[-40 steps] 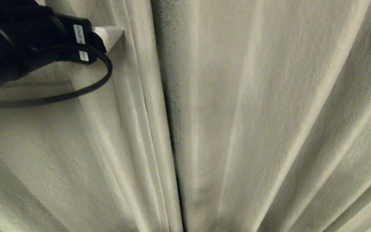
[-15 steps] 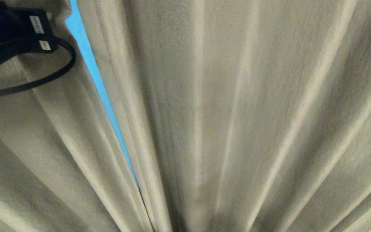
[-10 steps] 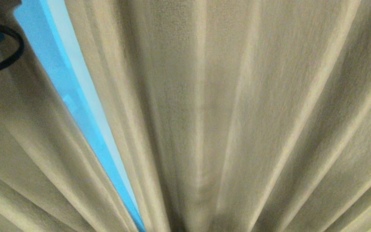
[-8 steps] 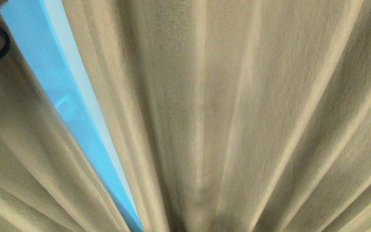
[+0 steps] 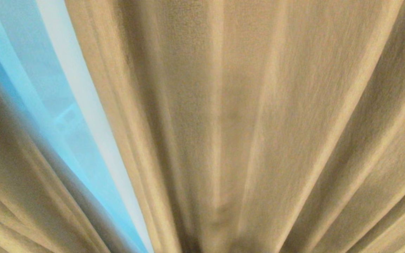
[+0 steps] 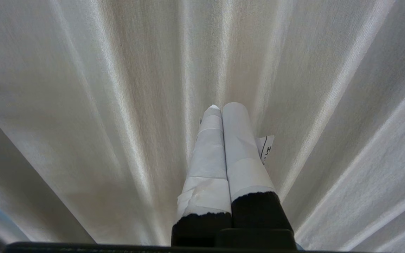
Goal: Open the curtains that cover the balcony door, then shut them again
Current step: Pull the outer curtains open on both sides
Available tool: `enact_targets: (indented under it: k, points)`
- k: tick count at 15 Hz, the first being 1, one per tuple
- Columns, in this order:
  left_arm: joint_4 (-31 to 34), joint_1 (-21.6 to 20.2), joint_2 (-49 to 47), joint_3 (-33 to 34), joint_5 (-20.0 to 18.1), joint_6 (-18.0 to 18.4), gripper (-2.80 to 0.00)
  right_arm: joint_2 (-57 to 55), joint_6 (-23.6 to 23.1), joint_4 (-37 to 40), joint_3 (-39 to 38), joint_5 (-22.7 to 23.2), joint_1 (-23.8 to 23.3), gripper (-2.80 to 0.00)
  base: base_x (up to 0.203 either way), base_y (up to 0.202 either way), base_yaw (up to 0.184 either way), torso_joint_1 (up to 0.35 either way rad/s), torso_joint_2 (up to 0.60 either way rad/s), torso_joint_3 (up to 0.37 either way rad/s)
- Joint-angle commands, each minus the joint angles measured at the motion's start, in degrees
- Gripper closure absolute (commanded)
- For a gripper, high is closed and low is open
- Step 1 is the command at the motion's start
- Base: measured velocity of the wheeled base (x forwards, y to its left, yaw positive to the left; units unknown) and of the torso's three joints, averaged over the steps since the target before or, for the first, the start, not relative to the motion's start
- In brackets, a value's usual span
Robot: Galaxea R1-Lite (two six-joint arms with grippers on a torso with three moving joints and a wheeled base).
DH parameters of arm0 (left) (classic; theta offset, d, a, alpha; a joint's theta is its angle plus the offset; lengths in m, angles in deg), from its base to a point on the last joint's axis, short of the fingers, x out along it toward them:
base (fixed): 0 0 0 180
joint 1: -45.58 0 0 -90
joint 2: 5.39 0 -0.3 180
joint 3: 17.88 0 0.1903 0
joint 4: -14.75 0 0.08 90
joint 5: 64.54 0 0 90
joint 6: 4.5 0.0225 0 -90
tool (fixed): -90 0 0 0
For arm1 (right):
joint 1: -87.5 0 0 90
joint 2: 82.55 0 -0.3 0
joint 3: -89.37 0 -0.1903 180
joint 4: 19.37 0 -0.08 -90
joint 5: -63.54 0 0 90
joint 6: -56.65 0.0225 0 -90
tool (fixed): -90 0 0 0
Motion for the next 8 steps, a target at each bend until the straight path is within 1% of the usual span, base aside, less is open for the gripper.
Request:
enact_targets:
  k: [1, 2, 4, 6, 8]
  points:
    - [0.7, -9.5, -1.4, -0.3, -8.5, -4.5, 0.00, -0.1, 0.0, 0.1, 0.0, 0.0, 0.0, 0.00, 0.000, 0.000, 0.000, 0.000, 0.00, 0.000]
    - [1.2, -13.7, -2.6, -0.7, -13.6, -7.2, 0.00, -0.1, 0.0, 0.0, 0.0, 0.0, 0.0, 0.00, 0.000, 0.000, 0.000, 0.000, 0.00, 0.000]
    - [1.4, -21.3, -5.6, -2.0, -21.8, -10.9, 0.00, -0.1, 0.0, 0.0, 0.0, 0.0, 0.0, 0.00, 0.000, 0.000, 0.000, 0.000, 0.00, 0.000]
    - [1.3, -28.7, -8.8, -3.7, -28.3, -13.3, 0.00, -0.1, 0.0, 0.0, 0.0, 0.0, 0.0, 0.00, 0.000, 0.000, 0.000, 0.000, 0.00, 0.000]
    - [1.2, -35.2, -13.9, -7.8, -34.8, -15.1, 0.00, -0.1, 0.0, 0.0, 0.0, 0.0, 0.0, 0.00, 0.000, 0.000, 0.000, 0.000, 0.00, 0.000]
